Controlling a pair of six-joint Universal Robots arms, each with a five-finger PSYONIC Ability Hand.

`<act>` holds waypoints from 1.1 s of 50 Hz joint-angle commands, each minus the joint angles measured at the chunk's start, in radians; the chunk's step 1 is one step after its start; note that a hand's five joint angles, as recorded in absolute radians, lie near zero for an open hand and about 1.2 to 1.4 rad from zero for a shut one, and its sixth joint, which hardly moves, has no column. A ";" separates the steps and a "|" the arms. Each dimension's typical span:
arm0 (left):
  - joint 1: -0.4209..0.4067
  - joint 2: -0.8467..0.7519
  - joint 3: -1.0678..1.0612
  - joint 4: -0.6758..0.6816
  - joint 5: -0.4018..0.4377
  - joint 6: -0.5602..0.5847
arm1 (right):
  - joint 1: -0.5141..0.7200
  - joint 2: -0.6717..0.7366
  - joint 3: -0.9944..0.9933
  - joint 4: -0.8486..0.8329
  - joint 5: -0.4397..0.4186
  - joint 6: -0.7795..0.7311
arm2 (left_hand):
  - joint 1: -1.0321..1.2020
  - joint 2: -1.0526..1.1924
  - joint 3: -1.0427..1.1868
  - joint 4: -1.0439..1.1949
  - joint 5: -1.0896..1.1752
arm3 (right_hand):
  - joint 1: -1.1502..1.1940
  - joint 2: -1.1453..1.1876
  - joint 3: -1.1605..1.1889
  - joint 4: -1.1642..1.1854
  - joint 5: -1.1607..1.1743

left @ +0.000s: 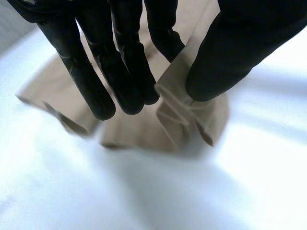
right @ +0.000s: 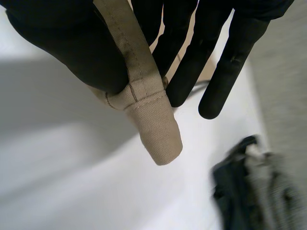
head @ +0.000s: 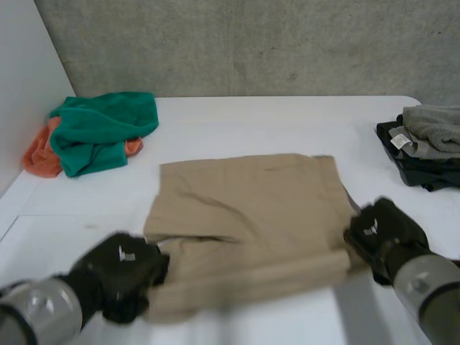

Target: Fold the laundry.

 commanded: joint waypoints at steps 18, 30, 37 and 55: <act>-0.055 -0.601 0.648 0.508 -0.213 0.120 | -0.007 0.483 -0.575 -0.213 -0.058 0.172 | 0.244 0.200 0.208 0.196 0.225 | 0.302 0.214 0.210 0.200 0.208; -0.072 -1.070 1.159 0.620 -0.224 0.117 | -0.009 0.926 -1.017 -0.426 -0.020 0.132 | 0.227 0.183 0.191 0.179 0.208 | -0.772 -0.860 -0.864 -0.874 -0.866; -0.161 -1.068 1.147 0.686 -0.224 0.107 | -0.007 0.910 -1.036 -0.423 -0.016 0.177 | -0.978 -1.022 -1.014 -1.026 -0.996 | -0.920 -1.008 -1.011 -1.022 -1.013; -0.174 -0.570 0.616 0.729 -0.217 -0.028 | -0.190 0.477 -0.449 -0.082 -0.185 0.482 | -0.978 -1.022 -1.014 -1.026 -0.996 | -0.716 -0.804 -0.807 -0.818 -0.810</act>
